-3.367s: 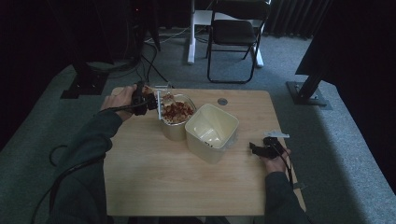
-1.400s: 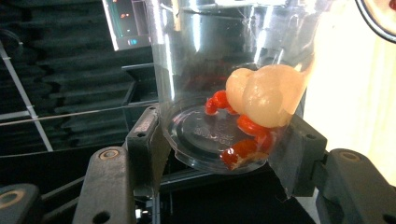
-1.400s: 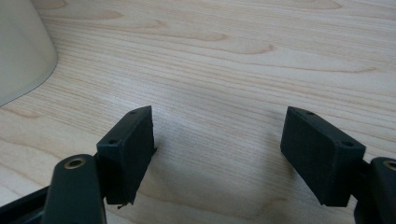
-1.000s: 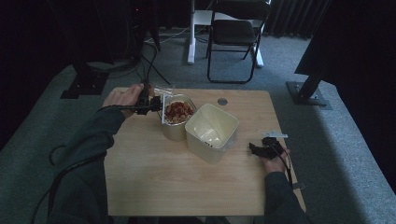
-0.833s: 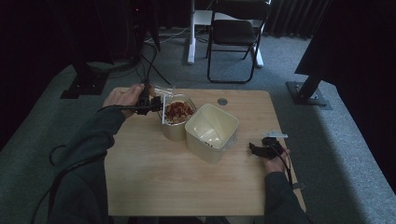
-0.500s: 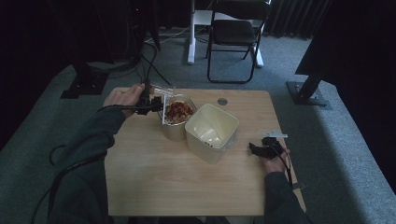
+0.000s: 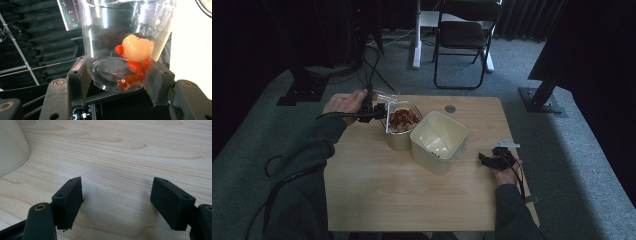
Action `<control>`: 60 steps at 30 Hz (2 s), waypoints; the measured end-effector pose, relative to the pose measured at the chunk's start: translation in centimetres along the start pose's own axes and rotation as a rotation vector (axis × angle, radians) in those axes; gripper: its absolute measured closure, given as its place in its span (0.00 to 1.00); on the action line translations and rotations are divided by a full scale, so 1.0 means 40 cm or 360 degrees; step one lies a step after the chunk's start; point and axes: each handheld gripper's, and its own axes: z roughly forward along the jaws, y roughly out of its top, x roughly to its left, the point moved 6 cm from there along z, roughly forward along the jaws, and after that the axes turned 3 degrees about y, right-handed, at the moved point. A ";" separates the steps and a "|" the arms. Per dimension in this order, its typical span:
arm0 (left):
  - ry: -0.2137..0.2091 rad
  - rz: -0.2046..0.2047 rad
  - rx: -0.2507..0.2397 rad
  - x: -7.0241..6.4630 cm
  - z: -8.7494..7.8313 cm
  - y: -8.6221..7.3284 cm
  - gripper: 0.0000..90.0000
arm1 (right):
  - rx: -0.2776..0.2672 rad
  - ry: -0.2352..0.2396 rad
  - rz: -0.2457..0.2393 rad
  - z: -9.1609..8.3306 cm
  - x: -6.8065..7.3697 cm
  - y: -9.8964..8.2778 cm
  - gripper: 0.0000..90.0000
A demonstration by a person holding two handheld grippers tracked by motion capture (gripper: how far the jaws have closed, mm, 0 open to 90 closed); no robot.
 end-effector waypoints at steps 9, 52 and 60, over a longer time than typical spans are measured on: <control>-0.0004 0.0030 0.0012 -0.003 0.002 -0.004 0.48 | 0.0000 0.0000 0.0000 0.000 0.000 0.000 0.28; -0.0100 -0.0244 0.0000 -0.002 0.007 -0.003 0.48 | 0.0000 0.0000 -0.0001 0.000 0.000 0.000 0.28; -0.0217 -0.0615 -0.0030 0.004 0.012 0.003 0.48 | 0.0000 0.0000 -0.0001 0.000 0.000 0.000 0.28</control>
